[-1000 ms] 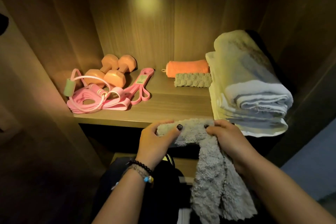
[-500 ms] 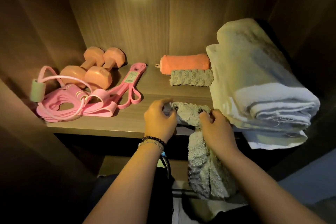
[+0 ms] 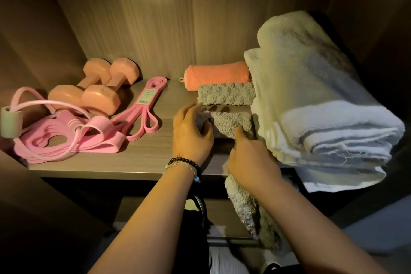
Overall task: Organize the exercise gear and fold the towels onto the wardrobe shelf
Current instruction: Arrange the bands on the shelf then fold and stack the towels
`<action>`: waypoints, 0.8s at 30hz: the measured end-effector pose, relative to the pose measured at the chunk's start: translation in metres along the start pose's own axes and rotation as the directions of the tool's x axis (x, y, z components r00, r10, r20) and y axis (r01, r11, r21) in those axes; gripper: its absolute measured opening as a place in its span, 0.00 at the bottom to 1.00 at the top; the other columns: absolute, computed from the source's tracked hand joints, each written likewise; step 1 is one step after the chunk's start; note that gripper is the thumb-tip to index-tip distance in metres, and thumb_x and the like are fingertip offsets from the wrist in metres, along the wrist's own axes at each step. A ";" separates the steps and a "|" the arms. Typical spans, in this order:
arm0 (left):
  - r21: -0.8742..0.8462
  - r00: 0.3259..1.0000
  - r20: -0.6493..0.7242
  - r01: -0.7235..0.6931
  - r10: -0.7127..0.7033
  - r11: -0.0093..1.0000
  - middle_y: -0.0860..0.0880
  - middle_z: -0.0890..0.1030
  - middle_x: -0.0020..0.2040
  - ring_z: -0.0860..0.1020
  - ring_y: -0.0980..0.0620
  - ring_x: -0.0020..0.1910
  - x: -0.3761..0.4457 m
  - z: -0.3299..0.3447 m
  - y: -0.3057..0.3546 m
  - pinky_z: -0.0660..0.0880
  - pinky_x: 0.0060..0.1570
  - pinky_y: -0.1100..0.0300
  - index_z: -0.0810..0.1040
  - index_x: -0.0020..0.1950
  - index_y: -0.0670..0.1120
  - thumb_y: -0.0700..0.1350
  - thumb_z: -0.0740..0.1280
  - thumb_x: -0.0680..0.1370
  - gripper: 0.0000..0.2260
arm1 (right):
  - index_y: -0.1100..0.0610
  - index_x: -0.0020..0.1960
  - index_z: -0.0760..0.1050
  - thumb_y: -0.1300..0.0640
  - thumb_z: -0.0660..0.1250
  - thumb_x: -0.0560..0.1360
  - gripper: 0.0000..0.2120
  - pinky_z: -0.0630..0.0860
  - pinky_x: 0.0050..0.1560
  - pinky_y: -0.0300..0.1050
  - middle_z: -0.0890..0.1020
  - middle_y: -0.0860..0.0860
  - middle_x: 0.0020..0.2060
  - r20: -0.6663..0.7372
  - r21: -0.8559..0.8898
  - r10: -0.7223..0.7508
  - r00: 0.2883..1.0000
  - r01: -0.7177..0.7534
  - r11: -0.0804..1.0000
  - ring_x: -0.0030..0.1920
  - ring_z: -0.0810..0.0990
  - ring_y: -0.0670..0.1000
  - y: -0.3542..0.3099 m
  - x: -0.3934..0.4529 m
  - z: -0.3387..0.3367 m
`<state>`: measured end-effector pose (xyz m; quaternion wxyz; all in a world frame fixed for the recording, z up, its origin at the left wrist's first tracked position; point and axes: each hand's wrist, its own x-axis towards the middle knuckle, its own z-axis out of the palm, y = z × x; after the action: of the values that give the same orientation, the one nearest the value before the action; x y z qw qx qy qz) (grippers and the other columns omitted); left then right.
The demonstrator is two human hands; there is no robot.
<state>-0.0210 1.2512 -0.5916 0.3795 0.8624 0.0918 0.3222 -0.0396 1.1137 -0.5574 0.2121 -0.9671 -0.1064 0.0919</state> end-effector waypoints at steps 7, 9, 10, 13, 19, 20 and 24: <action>0.511 0.927 0.096 -0.359 0.363 0.781 0.42 0.77 0.59 0.70 0.42 0.53 -0.017 0.003 0.005 0.63 0.46 0.52 0.82 0.54 0.47 0.38 0.65 0.65 0.18 | 0.57 0.79 0.46 0.59 0.58 0.79 0.32 0.74 0.51 0.49 0.77 0.59 0.57 0.008 -0.089 0.039 0.999 -0.038 0.995 0.60 0.73 0.57 -0.003 0.019 0.006; 0.540 0.920 0.163 -0.385 0.356 0.749 0.45 0.79 0.54 0.73 0.41 0.49 -0.013 0.005 0.004 0.65 0.43 0.52 0.83 0.52 0.48 0.40 0.64 0.65 0.18 | 0.54 0.79 0.42 0.58 0.57 0.79 0.34 0.75 0.53 0.51 0.77 0.59 0.56 0.010 -0.057 0.040 0.999 -0.040 0.998 0.60 0.73 0.57 -0.001 0.018 0.008; 0.529 0.923 0.171 -0.382 0.346 0.757 0.46 0.80 0.53 0.75 0.40 0.49 -0.010 0.007 0.003 0.68 0.42 0.52 0.83 0.53 0.48 0.41 0.62 0.66 0.19 | 0.53 0.78 0.40 0.58 0.57 0.79 0.35 0.75 0.54 0.52 0.77 0.59 0.57 0.007 -0.037 0.044 0.999 -0.043 0.998 0.61 0.72 0.57 0.000 0.018 0.008; 0.429 0.919 0.209 -0.395 0.336 0.813 0.47 0.81 0.55 0.77 0.40 0.53 -0.001 0.012 0.000 0.73 0.45 0.50 0.82 0.58 0.47 0.45 0.54 0.67 0.25 | 0.54 0.78 0.36 0.56 0.58 0.79 0.38 0.72 0.62 0.55 0.68 0.62 0.69 -0.039 -0.052 0.020 0.999 -0.022 0.998 0.68 0.68 0.60 0.003 0.019 0.012; 0.251 0.836 0.476 -0.426 0.273 0.869 0.45 0.64 0.76 0.57 0.43 0.76 0.019 0.022 -0.013 0.62 0.67 0.35 0.57 0.78 0.54 0.49 0.52 0.71 0.33 | 0.54 0.76 0.30 0.50 0.57 0.80 0.40 0.75 0.59 0.58 0.64 0.56 0.73 -0.029 0.172 0.054 0.998 -0.048 0.984 0.66 0.72 0.58 0.011 0.013 0.014; 0.254 0.831 0.498 -0.411 0.246 0.875 0.46 0.61 0.77 0.53 0.45 0.77 0.021 0.024 -0.014 0.60 0.68 0.33 0.54 0.78 0.56 0.50 0.52 0.72 0.33 | 0.53 0.76 0.30 0.50 0.57 0.80 0.40 0.74 0.60 0.59 0.63 0.54 0.74 -0.022 0.207 0.059 0.998 -0.054 0.977 0.66 0.72 0.58 0.012 0.012 0.014; 0.267 0.827 0.521 -0.393 0.211 0.880 0.49 0.55 0.79 0.48 0.47 0.78 0.026 0.029 -0.012 0.54 0.69 0.32 0.56 0.78 0.57 0.49 0.55 0.73 0.32 | 0.50 0.77 0.33 0.50 0.58 0.80 0.38 0.74 0.60 0.60 0.63 0.53 0.73 -0.019 0.265 0.065 0.998 -0.058 0.962 0.65 0.73 0.57 0.014 0.010 0.013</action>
<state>0.0185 1.2528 -0.6025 0.1674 0.9729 -0.0868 0.1340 -0.0310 1.1092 -0.5764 0.3377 -0.9342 -0.0601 0.0984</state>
